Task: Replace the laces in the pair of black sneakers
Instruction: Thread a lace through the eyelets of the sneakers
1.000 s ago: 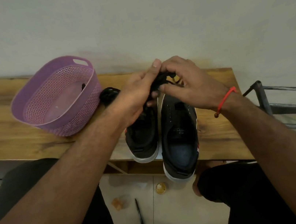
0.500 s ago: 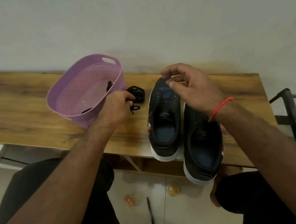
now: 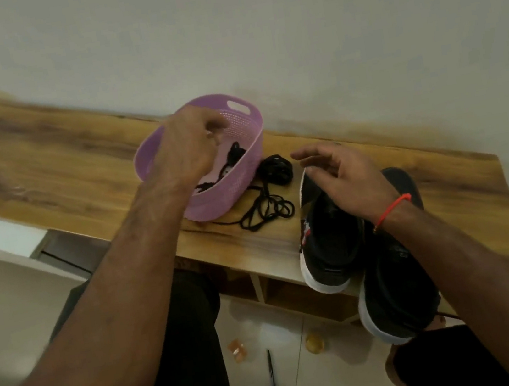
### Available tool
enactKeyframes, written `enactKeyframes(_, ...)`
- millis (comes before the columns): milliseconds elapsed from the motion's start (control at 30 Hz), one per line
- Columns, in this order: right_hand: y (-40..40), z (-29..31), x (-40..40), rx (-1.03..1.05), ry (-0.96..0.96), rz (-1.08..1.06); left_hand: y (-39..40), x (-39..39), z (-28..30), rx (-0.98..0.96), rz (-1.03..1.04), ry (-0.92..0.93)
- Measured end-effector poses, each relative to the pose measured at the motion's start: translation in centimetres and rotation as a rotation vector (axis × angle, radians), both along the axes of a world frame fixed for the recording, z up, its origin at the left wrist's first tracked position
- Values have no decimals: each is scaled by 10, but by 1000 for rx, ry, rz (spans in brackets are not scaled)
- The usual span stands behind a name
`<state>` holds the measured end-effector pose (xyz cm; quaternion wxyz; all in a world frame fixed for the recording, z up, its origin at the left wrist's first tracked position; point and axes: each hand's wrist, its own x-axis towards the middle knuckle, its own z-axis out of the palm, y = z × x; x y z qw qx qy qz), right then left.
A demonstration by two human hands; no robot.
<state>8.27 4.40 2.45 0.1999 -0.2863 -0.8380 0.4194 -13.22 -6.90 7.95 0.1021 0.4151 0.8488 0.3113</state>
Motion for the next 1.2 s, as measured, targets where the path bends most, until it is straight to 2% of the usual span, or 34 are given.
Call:
enactKeyframes(100, -6, 13, -23, 71, 17, -3, -15, -34, -3, -101, 32, 20)
enactKeyframes(233, -5, 34, -86, 298, -14, 79, -24, -52, -10, -206, 7, 9)
enactKeyframes(367, 12, 25, -170, 517, -405, 230, -21, -55, -18, -267, -15, -20)
enactKeyframes(533, 20, -7, -232, 628, -1019, 379, -15, -57, -23, -280, -16, -78)
enactKeyframes(667, 26, -16, -243, 534, -1163, 362, -19, -64, -25, -263, 3, -101)
enactKeyframes(767, 36, -23, -244, 576, -1116, 311, -19, -67, -23, -279, 7, -111)
enactKeyframes(967, 44, 6, -232, 606, -730, 158, -16, -62, -22, -267, 12, -84)
enactKeyframes(1067, 52, 35, -215, 516, -584, 88, -13, -54, -21, -238, 21, -38)
enactKeyframes(1133, 56, 54, -195, 410, -476, 47, -10, -46, -17, -111, 39, -63)
enactKeyframes(1200, 54, 71, -164, 265, -320, -4, -6, -31, -8, 95, 30, -120)
